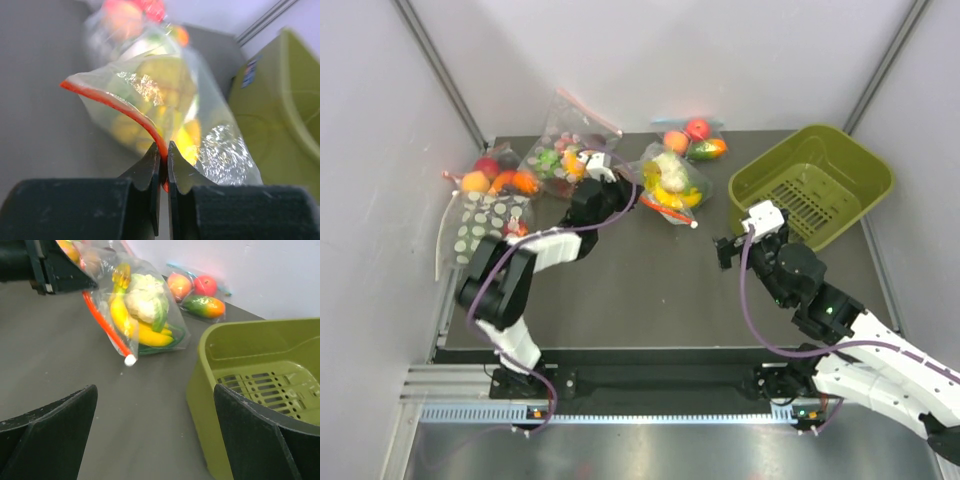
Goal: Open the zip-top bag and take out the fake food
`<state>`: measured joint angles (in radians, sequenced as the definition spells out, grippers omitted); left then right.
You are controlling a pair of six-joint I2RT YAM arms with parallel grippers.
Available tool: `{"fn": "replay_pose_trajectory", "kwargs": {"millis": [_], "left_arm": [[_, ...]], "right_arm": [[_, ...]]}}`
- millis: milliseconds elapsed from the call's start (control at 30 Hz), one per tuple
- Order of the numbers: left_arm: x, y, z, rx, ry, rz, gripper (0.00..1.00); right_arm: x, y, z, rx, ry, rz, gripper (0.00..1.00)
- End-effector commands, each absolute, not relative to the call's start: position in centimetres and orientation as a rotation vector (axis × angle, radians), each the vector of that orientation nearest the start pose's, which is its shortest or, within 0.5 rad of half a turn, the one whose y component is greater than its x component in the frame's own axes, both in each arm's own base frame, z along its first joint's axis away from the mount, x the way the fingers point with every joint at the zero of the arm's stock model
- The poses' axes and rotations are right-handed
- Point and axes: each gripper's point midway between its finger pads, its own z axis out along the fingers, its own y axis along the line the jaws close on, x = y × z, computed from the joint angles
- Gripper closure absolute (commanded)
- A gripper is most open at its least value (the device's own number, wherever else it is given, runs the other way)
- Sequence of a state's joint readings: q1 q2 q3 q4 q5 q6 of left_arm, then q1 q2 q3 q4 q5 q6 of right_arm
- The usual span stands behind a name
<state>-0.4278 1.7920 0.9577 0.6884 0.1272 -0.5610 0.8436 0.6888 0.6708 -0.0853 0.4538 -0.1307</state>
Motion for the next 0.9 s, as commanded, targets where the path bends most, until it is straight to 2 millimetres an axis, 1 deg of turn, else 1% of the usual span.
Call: {"fn": "replay_pose_trajectory", "kwargs": {"millis": [0, 33, 67, 100, 133, 167, 200, 233, 267, 300, 333, 367, 400, 433, 467, 500, 533, 567, 600, 633, 733, 800, 833, 867], "left_arm": [[43.7, -24.8, 24.1, -0.041, 1.587, -0.923, 1.00], [43.0, -24.4, 24.0, -0.050, 1.596, -0.921, 1.00], [42.0, -23.9, 25.6, -0.059, 1.583, -0.930, 1.00], [41.4, -23.5, 26.1, -0.067, 1.582, -0.928, 1.00], [40.8, -23.2, 26.1, -0.076, 1.588, -0.928, 1.00], [39.8, -22.8, 27.5, -0.085, 1.572, -0.940, 1.00], [39.3, -22.6, 28.0, -0.087, 1.569, -0.944, 1.00], [38.7, -22.3, 28.1, -0.093, 1.574, -0.945, 1.00], [37.7, -21.8, 29.4, -0.100, 1.555, -0.952, 1.00], [37.3, -21.5, 29.8, -0.107, 1.548, -0.955, 1.00], [36.7, -21.2, 29.8, -0.115, 1.547, -0.956, 1.00], [35.9, -20.8, 31.2, -0.116, 1.513, -0.965, 1.00], [35.5, -20.6, 31.0, -0.122, 1.529, -0.960, 1.00], [35.0, -20.3, 31.1, -0.124, 1.528, -0.963, 1.00], [34.3, -20.1, 31.9, -0.127, 1.512, -0.976, 1.00], [33.9, -20.0, 32.0, -0.128, 1.511, -0.984, 1.00], [33.4, -19.9, 31.7, -0.132, 1.515, -0.989, 1.00], [32.6, -19.4, 32.8, -0.142, 1.482, -1.004, 1.00], [32.3, -19.1, 32.4, -0.155, 1.482, -0.998, 1.00], [31.8, -18.7, 33.1, -0.161, 1.459, -1.000, 1.00], [31.0, -18.2, 33.3, -0.169, 1.460, -0.991, 1.00], [30.6, -18.3, 33.2, -0.182, 1.465, -1.022, 1.00], [30.0, -18.5, 33.3, -0.180, 1.454, -1.065, 1.00], [29.7, -18.6, 33.3, -0.182, 1.451, -1.087, 1.00]], "right_arm": [[24.3, 17.6, 31.0, -0.468, 1.494, 0.290, 0.00], [24.2, 17.9, 31.1, -0.476, 1.487, 0.310, 0.00], [24.1, 18.4, 31.0, -0.492, 1.485, 0.330, 0.00], [23.7, 19.1, 31.0, -0.526, 1.475, 0.364, 0.00], [23.4, 19.6, 31.0, -0.549, 1.463, 0.387, 0.00], [23.2, 19.9, 30.9, -0.568, 1.460, 0.401, 0.00], [22.7, 20.7, 31.3, -0.586, 1.428, 0.443, 0.00], [22.5, 21.0, 31.4, -0.598, 1.415, 0.460, 0.00], [22.1, 21.2, 32.1, -0.597, 1.385, 0.487, 0.00], [21.7, 21.8, 31.9, -0.618, 1.373, 0.517, 0.00], [21.4, 22.1, 31.8, -0.625, 1.363, 0.536, 0.00], [21.0, 22.3, 32.6, -0.614, 1.328, 0.567, 0.00], [20.6, 22.8, 31.8, -0.637, 1.325, 0.595, 0.00], [20.4, 23.2, 31.6, -0.639, 1.314, 0.617, 0.01], [20.2, 23.6, 31.9, -0.625, 1.294, 0.649, 0.00], [19.9, 24.2, 30.9, -0.644, 1.299, 0.676, 0.00], [19.9, 24.6, 30.3, -0.650, 1.309, 0.691, 0.00], [19.7, 24.9, 30.4, -0.634, 1.303, 0.720, 0.00], [19.5, 25.3, 29.6, -0.642, 1.315, 0.735, 0.00], [19.4, 25.3, 29.4, -0.638, 1.314, 0.741, 0.00], [18.9, 25.2, 29.5, -0.584, 1.305, 0.803, 0.00], [18.8, 25.2, 28.9, -0.577, 1.309, 0.812, 0.00], [18.8, 25.3, 29.2, -0.562, 1.294, 0.827, 0.00], [18.8, 25.4, 28.6, -0.561, 1.297, 0.829, 0.00]]}}
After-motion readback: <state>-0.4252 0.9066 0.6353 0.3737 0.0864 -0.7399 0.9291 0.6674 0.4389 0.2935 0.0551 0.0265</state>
